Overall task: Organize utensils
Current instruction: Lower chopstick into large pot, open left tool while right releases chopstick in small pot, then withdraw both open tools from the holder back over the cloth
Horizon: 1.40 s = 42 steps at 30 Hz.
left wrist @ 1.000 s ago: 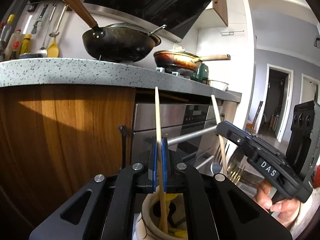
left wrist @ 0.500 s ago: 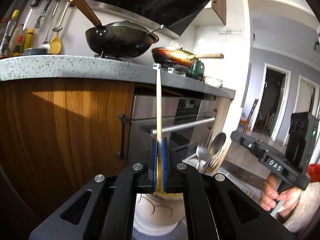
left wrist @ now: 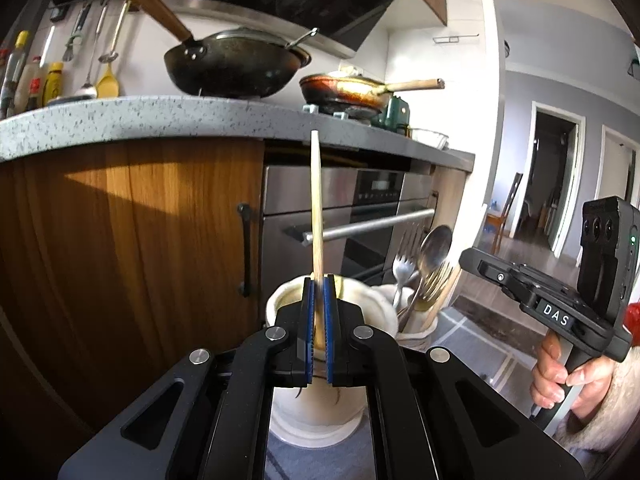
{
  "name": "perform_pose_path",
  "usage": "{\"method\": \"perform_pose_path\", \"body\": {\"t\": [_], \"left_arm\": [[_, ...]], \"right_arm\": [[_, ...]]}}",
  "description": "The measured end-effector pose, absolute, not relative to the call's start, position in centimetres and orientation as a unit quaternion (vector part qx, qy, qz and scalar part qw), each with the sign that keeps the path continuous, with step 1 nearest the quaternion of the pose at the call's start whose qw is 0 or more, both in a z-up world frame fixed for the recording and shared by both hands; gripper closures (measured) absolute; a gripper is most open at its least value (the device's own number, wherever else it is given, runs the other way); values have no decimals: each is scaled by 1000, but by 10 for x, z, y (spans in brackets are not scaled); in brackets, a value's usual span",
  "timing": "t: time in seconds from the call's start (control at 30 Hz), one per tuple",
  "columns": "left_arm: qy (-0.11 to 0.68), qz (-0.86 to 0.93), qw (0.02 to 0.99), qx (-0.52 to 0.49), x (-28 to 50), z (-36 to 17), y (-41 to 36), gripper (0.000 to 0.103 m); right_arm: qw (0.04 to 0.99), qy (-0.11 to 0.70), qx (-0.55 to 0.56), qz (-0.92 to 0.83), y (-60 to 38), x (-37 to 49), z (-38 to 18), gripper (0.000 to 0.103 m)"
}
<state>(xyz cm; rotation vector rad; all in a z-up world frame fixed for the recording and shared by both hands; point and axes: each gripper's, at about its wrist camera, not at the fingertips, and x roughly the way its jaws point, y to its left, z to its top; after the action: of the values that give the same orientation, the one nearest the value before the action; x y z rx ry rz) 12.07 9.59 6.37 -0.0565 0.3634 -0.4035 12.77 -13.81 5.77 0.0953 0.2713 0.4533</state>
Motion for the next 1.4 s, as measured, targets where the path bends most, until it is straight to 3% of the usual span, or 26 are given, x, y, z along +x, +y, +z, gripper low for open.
{"method": "perform_pose_path", "body": {"t": [0.67,0.73,0.8,0.93,1.0,1.13,1.2,1.27,1.4], "left_arm": [[200,-195,960,-21,130,53,93,98],[200,-194,960,-22,130,53,94,95],[196,-192,961,-25,129,54,95,82],[188,-188,964,-27,126,58,96,79],[186,-181,965,-26,126,59,96,66],[181,-170,968,-28,124,65,97,63],[179,-151,972,-27,123,70,97,44],[177,-135,974,-32,122,78,99,33],[176,-122,976,-25,113,100,97,21]], "right_arm": [[960,170,64,214,-145,144,51,98],[960,170,65,214,-145,144,51,94],[960,170,68,214,-146,144,51,88],[960,166,75,213,-150,143,54,75],[961,162,79,210,-152,142,57,64],[960,167,91,208,-158,143,63,44],[959,170,87,210,-160,142,71,33],[960,167,82,209,-164,138,82,23],[959,172,90,207,-179,131,98,7]]}}
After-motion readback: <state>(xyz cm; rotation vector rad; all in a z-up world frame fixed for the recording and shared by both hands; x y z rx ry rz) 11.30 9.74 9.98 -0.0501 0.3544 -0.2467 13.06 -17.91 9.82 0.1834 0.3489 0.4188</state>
